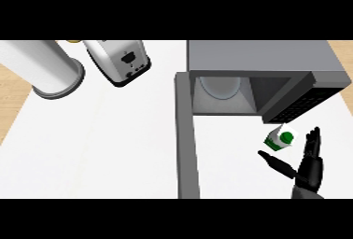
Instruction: Pick up the milk, place it into the microwave and close the microwave
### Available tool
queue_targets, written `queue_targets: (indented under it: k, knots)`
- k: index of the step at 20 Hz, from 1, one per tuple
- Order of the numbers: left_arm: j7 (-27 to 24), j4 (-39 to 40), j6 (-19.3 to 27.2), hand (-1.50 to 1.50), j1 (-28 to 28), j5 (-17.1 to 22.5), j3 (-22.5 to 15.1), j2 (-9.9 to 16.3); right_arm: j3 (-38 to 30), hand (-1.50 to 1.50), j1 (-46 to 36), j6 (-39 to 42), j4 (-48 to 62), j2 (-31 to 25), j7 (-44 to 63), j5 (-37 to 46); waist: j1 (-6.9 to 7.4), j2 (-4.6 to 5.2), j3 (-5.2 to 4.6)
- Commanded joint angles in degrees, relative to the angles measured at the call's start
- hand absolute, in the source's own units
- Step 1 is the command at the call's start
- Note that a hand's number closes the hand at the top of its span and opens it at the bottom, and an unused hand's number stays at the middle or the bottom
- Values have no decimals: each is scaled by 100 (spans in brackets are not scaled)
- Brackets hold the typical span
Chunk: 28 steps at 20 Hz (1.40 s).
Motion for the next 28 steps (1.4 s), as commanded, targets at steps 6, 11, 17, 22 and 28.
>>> queue_targets:
  k: [6, 11, 17, 22, 28]
  knots:
    - [176, -24, -131, -150, 21, 512, 325, 98, -363, 150, -917, 438, 1851, -517, -981, -189, 27, 4, 2]
    - [-60, 34, -349, -150, 66, -108, -33, -280, -237, 150, -1155, 382, 2315, -673, -1620, 129, 73, 27, 8]
    - [416, -225, 62, -150, -140, 58, -8, -121, -210, 150, -1250, 272, 1877, -298, -1736, 26, -11, -1, 1]
    - [170, 173, -282, -150, -66, 357, 332, 181, 527, 150, -1537, 1389, 1873, -438, -1481, 587, 36, -17, -5]
    - [275, 134, -92, -150, -175, 337, 301, 132, 1144, 150, -1702, 2166, 1557, -71, -1383, 858, -13, -25, -6]
